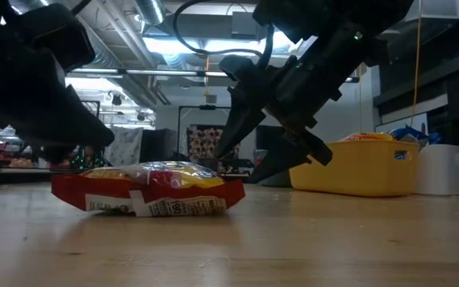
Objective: Sort Maruchan noodles
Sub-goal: Put the red noodle pack into the blue bin
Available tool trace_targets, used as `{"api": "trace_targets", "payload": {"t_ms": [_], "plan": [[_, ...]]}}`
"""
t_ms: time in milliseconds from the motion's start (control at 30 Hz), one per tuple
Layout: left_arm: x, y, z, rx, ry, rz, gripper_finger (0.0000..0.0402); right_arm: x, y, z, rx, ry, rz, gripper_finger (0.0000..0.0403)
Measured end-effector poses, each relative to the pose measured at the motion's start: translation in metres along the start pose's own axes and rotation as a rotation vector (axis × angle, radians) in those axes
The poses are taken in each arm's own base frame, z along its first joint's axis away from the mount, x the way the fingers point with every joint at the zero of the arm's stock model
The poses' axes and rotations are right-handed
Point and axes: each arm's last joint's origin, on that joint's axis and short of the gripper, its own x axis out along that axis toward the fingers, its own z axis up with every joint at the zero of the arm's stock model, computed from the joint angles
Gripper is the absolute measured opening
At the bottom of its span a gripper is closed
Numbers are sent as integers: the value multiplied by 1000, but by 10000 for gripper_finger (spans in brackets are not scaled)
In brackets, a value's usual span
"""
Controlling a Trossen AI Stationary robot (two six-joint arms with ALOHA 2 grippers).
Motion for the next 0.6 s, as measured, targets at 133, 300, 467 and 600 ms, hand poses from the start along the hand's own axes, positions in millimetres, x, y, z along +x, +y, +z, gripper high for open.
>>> {"api": "trace_targets", "payload": {"t_ms": [133,300,467,600], "plan": [[5,1,-7,-4,3,-9,1,0,0,0,1,6,4,296],[10,4,-16,-22,36,5,1,0,0,0,25,19,11,296],[13,6,-20,-52,54,8,0,-2,4,-5,45,26,34,296],[13,6,-20,-49,57,11,0,-4,13,-7,49,-12,92,296]]}}
